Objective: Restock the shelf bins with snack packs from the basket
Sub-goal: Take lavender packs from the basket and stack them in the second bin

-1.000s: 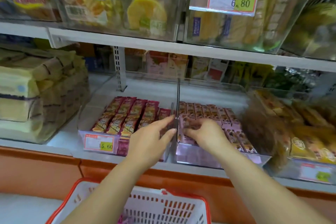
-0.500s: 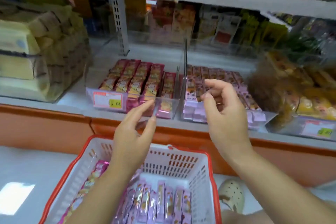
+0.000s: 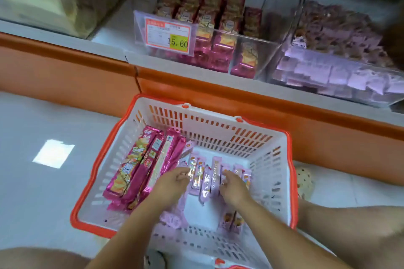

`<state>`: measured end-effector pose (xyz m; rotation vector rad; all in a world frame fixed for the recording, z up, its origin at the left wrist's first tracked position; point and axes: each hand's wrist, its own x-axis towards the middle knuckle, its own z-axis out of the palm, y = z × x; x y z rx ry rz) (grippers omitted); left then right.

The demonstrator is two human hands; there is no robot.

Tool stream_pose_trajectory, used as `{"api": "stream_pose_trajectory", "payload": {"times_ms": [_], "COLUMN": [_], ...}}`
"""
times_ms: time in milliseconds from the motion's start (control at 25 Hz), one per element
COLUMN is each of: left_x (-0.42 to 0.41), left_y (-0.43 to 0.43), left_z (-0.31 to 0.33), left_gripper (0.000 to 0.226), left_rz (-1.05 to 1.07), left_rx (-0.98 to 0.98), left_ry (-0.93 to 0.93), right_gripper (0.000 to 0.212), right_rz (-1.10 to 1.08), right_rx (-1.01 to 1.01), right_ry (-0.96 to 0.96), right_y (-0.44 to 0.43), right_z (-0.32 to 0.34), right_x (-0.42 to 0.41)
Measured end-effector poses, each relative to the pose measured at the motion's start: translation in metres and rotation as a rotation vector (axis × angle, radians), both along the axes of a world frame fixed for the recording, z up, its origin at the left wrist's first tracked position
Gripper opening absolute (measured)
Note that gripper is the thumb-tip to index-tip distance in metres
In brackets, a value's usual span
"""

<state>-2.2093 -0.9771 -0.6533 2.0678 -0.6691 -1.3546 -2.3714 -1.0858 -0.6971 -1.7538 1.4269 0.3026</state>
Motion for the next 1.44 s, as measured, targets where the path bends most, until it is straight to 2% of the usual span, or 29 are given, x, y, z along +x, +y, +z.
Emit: {"api": "stream_pose_trajectory", "payload": {"times_ms": [160, 360, 520, 600, 720, 840, 960, 1040, 1120, 1240, 1440], "left_x": [0.011, 0.012, 0.009, 0.007, 0.004, -0.004, -0.020, -0.031, -0.038, -0.045, -0.055], "left_y": [0.001, -0.005, -0.009, -0.009, -0.006, -0.006, -0.009, -0.010, -0.012, -0.015, -0.018], "left_z": [-0.006, -0.011, -0.010, -0.009, -0.007, -0.004, 0.004, 0.007, 0.017, 0.034, 0.048], "left_gripper": [0.034, 0.034, 0.034, 0.035, 0.037, 0.040, 0.049, 0.058, 0.057, 0.046, 0.046], "left_rz": [0.070, 0.042, 0.044, 0.031, -0.001, -0.066, -0.155, -0.178, -0.125, -0.008, 0.000], "left_rx": [0.033, 0.088, 0.113, 0.118, 0.145, 0.128, 0.079, 0.043, -0.008, -0.066, -0.083], "left_ry": [0.032, 0.051, 0.049, 0.047, 0.005, -0.020, 0.025, 0.116, 0.285, 0.497, 0.524], "right_gripper": [0.055, 0.078, 0.091, 0.089, 0.067, 0.054, 0.054, 0.056, 0.051, 0.032, 0.030], "right_rz": [0.123, 0.308, 0.394, 0.373, 0.327, 0.190, -0.072, -0.215, -0.271, -0.324, -0.415], "right_rx": [-0.129, 0.035, 0.015, -0.005, 0.006, 0.079, 0.159, 0.263, 0.310, 0.329, 0.339], "right_ry": [0.071, 0.207, 0.244, 0.238, 0.200, 0.077, -0.196, -0.399, -0.540, -0.674, -0.755], "right_y": [-0.033, -0.062, -0.046, -0.037, -0.033, -0.032, -0.039, -0.044, -0.048, -0.047, -0.046], "right_z": [-0.019, -0.050, -0.060, -0.058, -0.049, -0.028, 0.014, 0.045, 0.071, 0.087, 0.095], "right_x": [0.014, 0.006, 0.004, 0.002, -0.002, -0.006, -0.010, -0.013, -0.019, -0.029, -0.046]}}
